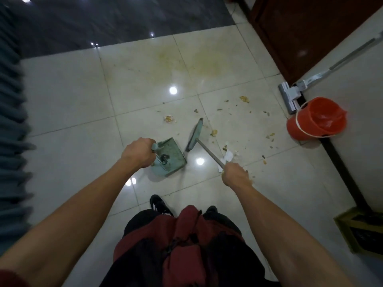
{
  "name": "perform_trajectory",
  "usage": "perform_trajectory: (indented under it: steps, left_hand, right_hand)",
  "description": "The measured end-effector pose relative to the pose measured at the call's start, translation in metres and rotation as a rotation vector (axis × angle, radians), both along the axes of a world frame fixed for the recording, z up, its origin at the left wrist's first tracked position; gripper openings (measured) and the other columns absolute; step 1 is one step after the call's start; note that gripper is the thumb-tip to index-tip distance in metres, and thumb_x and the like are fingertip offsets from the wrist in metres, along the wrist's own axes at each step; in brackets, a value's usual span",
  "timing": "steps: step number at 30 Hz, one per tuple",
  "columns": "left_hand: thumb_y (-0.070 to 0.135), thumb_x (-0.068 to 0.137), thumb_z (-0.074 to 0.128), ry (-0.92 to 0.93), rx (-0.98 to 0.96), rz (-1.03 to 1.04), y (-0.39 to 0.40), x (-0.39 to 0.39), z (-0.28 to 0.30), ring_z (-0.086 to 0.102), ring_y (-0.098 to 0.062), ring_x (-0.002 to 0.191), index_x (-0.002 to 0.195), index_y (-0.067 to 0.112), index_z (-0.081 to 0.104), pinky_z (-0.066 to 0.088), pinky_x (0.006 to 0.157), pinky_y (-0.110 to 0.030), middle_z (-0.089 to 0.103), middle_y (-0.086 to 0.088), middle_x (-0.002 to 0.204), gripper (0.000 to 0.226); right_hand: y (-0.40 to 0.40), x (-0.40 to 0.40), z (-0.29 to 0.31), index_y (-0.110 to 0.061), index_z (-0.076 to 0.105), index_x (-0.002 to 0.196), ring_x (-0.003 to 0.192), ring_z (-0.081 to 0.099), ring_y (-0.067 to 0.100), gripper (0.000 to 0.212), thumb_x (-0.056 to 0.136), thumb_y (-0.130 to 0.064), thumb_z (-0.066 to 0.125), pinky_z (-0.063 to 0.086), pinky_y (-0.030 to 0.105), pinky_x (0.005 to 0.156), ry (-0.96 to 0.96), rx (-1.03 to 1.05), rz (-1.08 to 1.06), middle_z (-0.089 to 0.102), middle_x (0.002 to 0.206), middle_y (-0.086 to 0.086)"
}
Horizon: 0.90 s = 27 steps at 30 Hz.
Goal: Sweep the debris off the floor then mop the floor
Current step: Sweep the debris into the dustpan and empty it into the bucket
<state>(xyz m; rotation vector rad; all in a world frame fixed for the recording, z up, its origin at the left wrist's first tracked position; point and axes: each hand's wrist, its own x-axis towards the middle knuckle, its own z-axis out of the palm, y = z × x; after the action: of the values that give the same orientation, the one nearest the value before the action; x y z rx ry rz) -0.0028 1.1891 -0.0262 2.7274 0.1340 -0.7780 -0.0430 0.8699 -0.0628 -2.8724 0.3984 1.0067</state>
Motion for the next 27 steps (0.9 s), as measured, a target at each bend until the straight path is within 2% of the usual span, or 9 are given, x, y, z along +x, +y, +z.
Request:
perform_trajectory:
  steps: [5, 11, 15, 22, 27]
  left_hand:
    - [0.018, 0.085, 0.062, -0.017, 0.012, 0.13, 0.07, 0.006, 0.003, 0.065, -0.027, 0.077, 0.091, 0.025, 0.067, 0.058, 0.071, -0.035, 0.068, -0.004, 0.089, 0.011]
    - [0.027, 0.089, 0.06, -0.026, 0.052, 0.231, 0.123, 0.029, -0.003, 0.065, -0.026, 0.076, 0.095, 0.027, 0.066, 0.061, 0.074, -0.04, 0.068, -0.003, 0.089, 0.009]
    - [0.022, 0.092, 0.058, 0.0, 0.079, 0.269, 0.144, 0.059, -0.002, 0.063, -0.022, 0.072, 0.096, 0.025, 0.064, 0.058, 0.068, -0.035, 0.067, -0.002, 0.085, 0.008]
    - [0.019, 0.097, 0.056, 0.041, 0.119, 0.368, 0.164, 0.142, -0.002, 0.057, -0.015, 0.069, 0.093, 0.024, 0.062, 0.049, 0.061, -0.032, 0.058, 0.005, 0.077, 0.009]
    - [0.018, 0.095, 0.053, 0.066, 0.154, 0.362, 0.169, 0.188, -0.001, 0.06, -0.02, 0.071, 0.095, 0.021, 0.064, 0.049, 0.063, -0.033, 0.064, -0.002, 0.084, 0.011]
  right_hand:
    - [0.065, 0.033, -0.002, -0.006, 0.059, 0.118, 0.104, 0.064, 0.028, 0.024, 0.095, -0.009, 0.051, 0.05, 0.033, 0.081, 0.015, 0.021, 0.098, 0.063, 0.117, 0.012]
    - [0.121, 0.088, -0.012, -0.007, 0.06, 0.117, 0.099, 0.065, 0.029, 0.024, 0.094, -0.01, 0.051, 0.051, 0.032, 0.077, 0.0, 0.062, 0.2, 0.064, 0.113, 0.012]
    - [0.153, 0.139, -0.026, -0.008, 0.061, 0.119, 0.096, 0.066, 0.028, 0.026, 0.094, -0.01, 0.054, 0.052, 0.033, 0.076, 0.021, 0.087, 0.241, 0.065, 0.11, 0.011]
    - [0.193, 0.247, -0.051, -0.008, 0.056, 0.123, 0.103, 0.064, 0.028, 0.028, 0.096, -0.013, 0.053, 0.048, 0.032, 0.076, 0.089, 0.169, 0.27, 0.062, 0.118, 0.011]
    - [0.212, 0.306, -0.056, -0.008, 0.056, 0.125, 0.103, 0.063, 0.029, 0.029, 0.096, -0.012, 0.052, 0.05, 0.034, 0.078, 0.119, 0.178, 0.267, 0.06, 0.118, 0.012]
